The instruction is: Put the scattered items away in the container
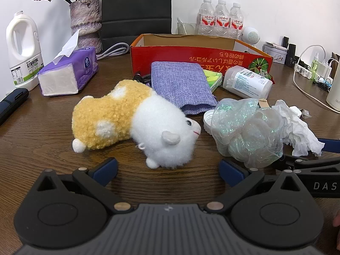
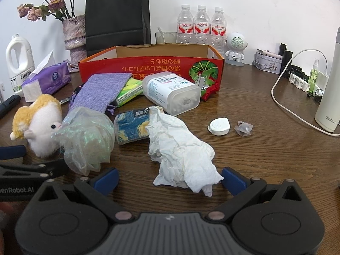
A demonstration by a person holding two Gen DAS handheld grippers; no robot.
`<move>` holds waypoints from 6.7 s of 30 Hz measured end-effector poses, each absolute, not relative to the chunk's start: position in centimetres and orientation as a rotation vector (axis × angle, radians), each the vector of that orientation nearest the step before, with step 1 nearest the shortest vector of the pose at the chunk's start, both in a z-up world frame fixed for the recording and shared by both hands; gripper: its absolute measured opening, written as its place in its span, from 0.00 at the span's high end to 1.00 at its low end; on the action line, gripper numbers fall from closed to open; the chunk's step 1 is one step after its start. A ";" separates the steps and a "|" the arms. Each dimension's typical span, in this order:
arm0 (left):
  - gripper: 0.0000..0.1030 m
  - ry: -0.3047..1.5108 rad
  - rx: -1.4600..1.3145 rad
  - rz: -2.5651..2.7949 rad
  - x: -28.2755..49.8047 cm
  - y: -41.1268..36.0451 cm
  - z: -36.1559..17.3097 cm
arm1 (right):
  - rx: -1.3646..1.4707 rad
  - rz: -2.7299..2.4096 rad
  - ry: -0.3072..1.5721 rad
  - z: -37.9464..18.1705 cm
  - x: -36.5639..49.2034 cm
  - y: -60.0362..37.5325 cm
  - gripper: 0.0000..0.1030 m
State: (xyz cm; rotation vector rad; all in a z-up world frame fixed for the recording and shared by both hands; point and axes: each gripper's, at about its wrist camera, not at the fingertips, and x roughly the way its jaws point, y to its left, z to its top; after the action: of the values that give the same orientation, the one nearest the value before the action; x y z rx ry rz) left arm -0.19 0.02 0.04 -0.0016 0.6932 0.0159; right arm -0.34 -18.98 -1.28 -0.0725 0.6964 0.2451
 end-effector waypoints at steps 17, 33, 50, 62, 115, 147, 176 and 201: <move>0.00 0.693 -0.002 0.017 -0.2 0.0 0.0 | -0.072 0.246 0.696 -1.3 -0.3 -18.8 0.00; 0.00 0.695 0.001 0.030 -0.2 0.0 0.0 | -0.072 0.241 0.694 -1.2 -0.6 -19.2 0.00; 0.00 0.379 -0.001 0.061 -3.5 4.5 5.4 | -0.105 0.357 0.498 3.8 -3.5 -20.3 0.06; 0.07 0.594 -0.028 -0.178 0.2 7.4 3.1 | -0.171 0.569 0.592 2.2 -0.2 -13.8 0.67; 0.56 0.428 -0.041 -0.140 11.9 6.1 15.2 | -0.133 0.460 0.419 16.4 9.0 -18.8 0.75; 0.03 0.817 0.007 -0.005 34.1 4.4 11.7 | -0.157 0.322 0.990 12.4 38.5 -15.0 0.23; 0.00 0.378 -0.212 0.081 -10.5 0.4 5.7 | 0.017 0.355 0.264 8.2 -6.8 -23.8 0.02; 0.00 0.412 -0.050 -0.007 -18.1 -3.1 2.6 | 0.106 0.281 0.489 0.0 -16.8 -27.2 0.12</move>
State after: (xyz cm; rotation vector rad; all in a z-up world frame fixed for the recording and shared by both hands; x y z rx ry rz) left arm -18.12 -3.12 2.64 -0.0501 0.4117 -0.0074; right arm -16.76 -27.21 0.02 0.1062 0.4891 0.2810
